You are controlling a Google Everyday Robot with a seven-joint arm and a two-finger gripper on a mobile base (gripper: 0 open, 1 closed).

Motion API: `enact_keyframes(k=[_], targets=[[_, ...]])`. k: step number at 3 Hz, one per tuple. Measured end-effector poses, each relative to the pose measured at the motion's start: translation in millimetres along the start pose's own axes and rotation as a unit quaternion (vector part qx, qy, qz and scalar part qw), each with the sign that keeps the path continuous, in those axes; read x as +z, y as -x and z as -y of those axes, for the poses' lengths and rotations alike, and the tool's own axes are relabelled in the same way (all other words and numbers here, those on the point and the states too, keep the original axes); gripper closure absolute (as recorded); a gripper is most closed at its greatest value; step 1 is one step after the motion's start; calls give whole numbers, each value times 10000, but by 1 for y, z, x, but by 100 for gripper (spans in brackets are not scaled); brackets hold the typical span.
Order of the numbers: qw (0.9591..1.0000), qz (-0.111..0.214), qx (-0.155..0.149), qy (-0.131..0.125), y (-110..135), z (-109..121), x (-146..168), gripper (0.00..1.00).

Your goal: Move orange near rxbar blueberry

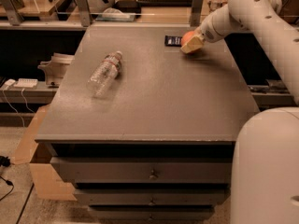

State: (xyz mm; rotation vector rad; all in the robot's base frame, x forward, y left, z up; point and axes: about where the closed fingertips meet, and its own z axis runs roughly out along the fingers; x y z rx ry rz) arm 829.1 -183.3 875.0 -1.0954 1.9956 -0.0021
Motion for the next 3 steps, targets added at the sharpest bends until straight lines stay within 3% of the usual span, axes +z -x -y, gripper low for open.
enact_keyframes(k=[1, 2, 3], targets=[[10000, 2, 33, 42, -1, -1, 2, 14], [9999, 9, 69, 106, -1, -5, 4, 0], [9999, 22, 85, 126, -2, -7, 4, 0]])
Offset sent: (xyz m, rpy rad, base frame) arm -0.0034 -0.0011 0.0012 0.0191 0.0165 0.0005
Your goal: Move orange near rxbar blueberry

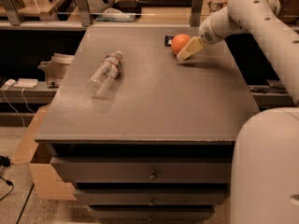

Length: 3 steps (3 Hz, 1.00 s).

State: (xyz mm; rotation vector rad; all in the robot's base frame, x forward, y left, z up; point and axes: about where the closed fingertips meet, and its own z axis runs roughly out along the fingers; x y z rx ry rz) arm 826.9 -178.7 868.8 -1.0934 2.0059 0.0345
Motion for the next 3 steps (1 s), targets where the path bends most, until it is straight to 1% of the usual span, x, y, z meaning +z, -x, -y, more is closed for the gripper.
enact_keyframes(k=[1, 2, 3], targets=[[10000, -23, 47, -58, -4, 1, -8, 0], [9997, 7, 166, -200, -11, 0, -23, 0], [9996, 12, 174, -201, -13, 0, -25, 0]])
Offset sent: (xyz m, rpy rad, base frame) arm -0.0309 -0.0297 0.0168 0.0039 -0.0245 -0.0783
